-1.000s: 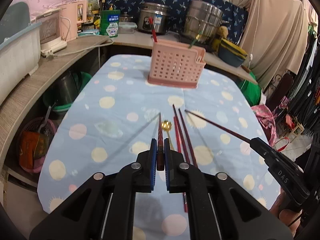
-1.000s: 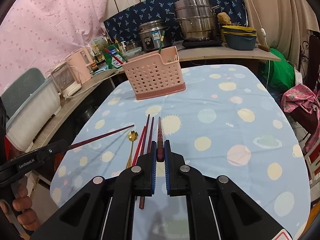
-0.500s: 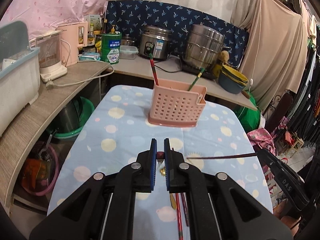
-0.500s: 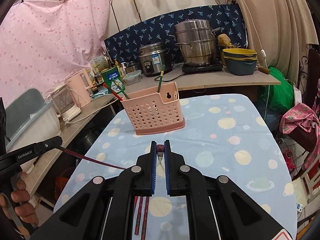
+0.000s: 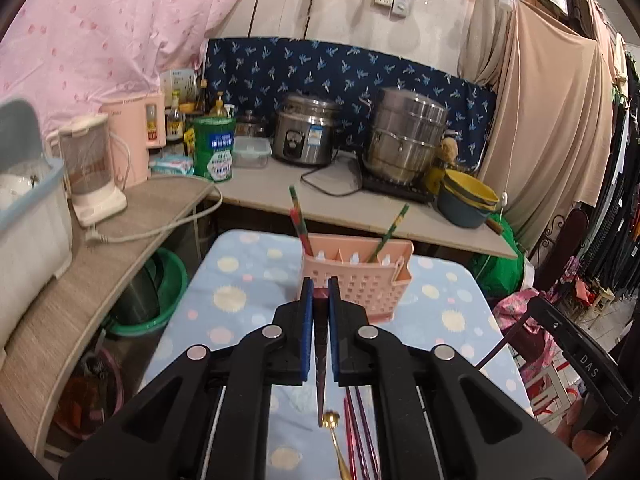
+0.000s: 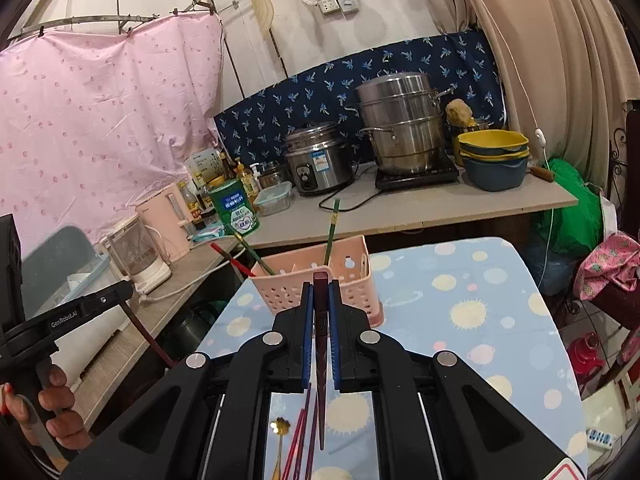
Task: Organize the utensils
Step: 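Lift both dark-red chopsticks into the pink basket and open both tools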
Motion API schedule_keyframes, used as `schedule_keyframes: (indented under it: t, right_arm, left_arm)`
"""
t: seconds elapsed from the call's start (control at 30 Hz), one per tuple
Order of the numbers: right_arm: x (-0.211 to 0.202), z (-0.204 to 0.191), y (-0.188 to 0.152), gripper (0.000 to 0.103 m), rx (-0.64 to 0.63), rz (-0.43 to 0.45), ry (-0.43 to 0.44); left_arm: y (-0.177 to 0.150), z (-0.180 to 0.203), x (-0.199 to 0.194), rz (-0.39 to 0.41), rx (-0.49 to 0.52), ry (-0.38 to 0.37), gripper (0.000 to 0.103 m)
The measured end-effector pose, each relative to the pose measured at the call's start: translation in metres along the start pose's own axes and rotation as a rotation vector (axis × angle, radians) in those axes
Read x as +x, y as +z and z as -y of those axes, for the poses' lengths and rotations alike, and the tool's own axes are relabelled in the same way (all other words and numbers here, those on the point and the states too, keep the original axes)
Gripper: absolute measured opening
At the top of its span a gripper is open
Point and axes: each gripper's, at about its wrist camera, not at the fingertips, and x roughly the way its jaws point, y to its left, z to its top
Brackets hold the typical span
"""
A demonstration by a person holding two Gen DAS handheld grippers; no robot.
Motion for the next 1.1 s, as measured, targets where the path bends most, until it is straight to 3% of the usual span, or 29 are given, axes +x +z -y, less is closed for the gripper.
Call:
schedule_keyframes:
  t: [0.23, 0.47, 0.7, 0.87, 1.1]
  right_arm:
    - [0.017, -0.010, 0.050, 0.007, -0.024, 0.104, 0.017]
    - [0.047, -0.001, 0.101, 0.007, 0.050, 0.161, 0.058]
    - [0.080, -0.004, 0.130, 0.007, 0.056, 0.207, 0.054]
    - [0.113, -0.002, 0.130, 0.007, 0.053, 0.186, 0.042]
    - [0.156, 0.006, 0.104, 0.007, 0.047, 0.099, 0.025]
  left_arm:
    - [0.054, 0.009, 0.005, 0.102, 0.008, -0.010, 0.007]
    - [0.109, 0.017, 0.017, 0.188, 0.010, -0.006, 0.007]
    - [0.152, 0.019, 0.046, 0.250, -0.005, 0.006, 0.007]
    - [0.160, 0.023, 0.078, 0.250, 0.002, 0.008, 0.007]
    - [0.137, 0.019, 0.124, 0.185, -0.006, -0.004, 0.007]
